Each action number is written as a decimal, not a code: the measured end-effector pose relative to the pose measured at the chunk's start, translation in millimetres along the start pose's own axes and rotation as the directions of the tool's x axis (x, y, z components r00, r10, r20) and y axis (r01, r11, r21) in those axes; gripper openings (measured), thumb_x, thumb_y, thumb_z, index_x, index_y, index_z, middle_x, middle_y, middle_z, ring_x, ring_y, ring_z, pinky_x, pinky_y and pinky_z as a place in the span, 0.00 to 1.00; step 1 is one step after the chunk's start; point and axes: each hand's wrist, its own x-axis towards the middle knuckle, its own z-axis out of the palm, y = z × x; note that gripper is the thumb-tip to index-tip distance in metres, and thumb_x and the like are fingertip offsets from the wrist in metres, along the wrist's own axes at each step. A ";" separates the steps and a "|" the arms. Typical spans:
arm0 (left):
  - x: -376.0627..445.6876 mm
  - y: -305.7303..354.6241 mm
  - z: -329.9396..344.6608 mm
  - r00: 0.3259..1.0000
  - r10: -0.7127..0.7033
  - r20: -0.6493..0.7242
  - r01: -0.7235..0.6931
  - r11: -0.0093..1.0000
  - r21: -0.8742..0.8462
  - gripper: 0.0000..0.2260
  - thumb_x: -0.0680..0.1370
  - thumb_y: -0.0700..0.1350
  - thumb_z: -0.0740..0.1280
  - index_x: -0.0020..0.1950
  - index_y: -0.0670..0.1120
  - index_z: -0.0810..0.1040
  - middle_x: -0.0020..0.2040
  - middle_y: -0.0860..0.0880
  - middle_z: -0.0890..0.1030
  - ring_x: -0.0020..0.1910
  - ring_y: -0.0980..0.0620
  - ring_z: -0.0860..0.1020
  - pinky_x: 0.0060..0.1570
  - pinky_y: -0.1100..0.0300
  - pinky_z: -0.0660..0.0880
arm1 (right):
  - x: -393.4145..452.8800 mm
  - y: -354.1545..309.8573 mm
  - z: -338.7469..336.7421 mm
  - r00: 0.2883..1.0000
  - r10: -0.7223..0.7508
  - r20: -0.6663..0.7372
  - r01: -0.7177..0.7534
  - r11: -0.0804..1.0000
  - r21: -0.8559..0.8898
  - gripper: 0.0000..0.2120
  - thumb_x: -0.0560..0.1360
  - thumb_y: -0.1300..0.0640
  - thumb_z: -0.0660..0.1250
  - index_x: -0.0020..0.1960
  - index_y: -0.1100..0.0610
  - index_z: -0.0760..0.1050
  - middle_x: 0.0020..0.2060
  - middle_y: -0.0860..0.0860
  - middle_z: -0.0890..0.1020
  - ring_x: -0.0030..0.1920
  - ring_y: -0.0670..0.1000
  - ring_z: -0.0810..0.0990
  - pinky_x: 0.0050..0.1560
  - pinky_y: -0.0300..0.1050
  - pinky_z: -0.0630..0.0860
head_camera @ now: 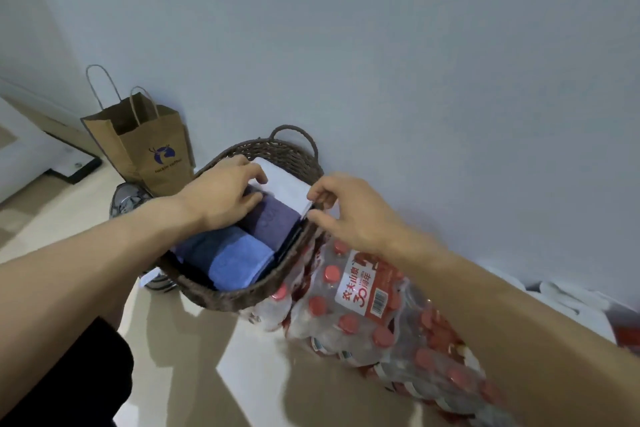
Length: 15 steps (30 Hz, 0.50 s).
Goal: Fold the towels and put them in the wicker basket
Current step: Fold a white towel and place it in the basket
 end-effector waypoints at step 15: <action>43.9 345.2 179.3 0.811 0.459 0.363 -0.436 0.888 -0.149 0.06 0.79 0.42 0.59 0.43 0.45 0.72 0.45 0.43 0.77 0.42 0.44 0.74 0.39 0.56 0.65 | -325.3 201.5 -123.2 0.689 0.722 0.059 -0.643 0.647 -0.410 0.19 0.75 0.42 0.67 0.61 0.51 0.76 0.58 0.50 0.76 0.59 0.52 0.75 0.58 0.43 0.71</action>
